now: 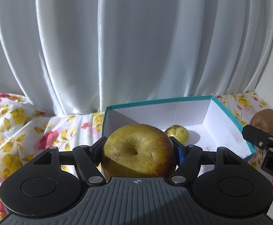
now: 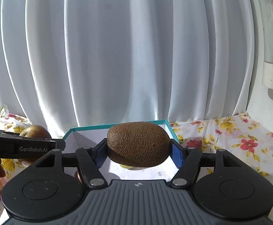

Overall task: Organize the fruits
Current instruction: 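Lift the green apple and kiwi into the teal box and release both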

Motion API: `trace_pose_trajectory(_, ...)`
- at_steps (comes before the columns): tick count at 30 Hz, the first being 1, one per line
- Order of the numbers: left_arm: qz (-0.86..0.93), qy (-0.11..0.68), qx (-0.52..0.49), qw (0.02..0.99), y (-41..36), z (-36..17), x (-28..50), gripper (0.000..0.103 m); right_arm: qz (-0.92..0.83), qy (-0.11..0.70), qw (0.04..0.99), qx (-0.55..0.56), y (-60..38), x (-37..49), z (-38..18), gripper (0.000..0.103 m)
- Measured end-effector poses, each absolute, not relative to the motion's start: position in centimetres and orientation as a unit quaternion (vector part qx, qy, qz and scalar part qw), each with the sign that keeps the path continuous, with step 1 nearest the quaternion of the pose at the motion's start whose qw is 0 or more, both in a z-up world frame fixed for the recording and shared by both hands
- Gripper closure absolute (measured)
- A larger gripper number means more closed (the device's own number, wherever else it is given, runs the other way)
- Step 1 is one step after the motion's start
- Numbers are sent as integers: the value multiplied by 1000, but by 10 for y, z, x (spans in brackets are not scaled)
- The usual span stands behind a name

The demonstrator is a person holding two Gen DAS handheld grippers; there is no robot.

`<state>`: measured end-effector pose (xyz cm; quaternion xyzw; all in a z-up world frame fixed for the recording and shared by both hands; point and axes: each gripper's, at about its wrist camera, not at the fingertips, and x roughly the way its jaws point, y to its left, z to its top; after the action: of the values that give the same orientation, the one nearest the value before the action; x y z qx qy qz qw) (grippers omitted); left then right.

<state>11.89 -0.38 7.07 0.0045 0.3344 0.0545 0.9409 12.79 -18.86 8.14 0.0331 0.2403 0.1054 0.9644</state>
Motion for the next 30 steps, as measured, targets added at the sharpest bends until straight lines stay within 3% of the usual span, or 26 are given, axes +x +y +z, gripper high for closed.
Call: trace_pose_trajectory(30,73,381,-2,922,9,37,139,28,120,275,954,-6,-172,157,37,35)
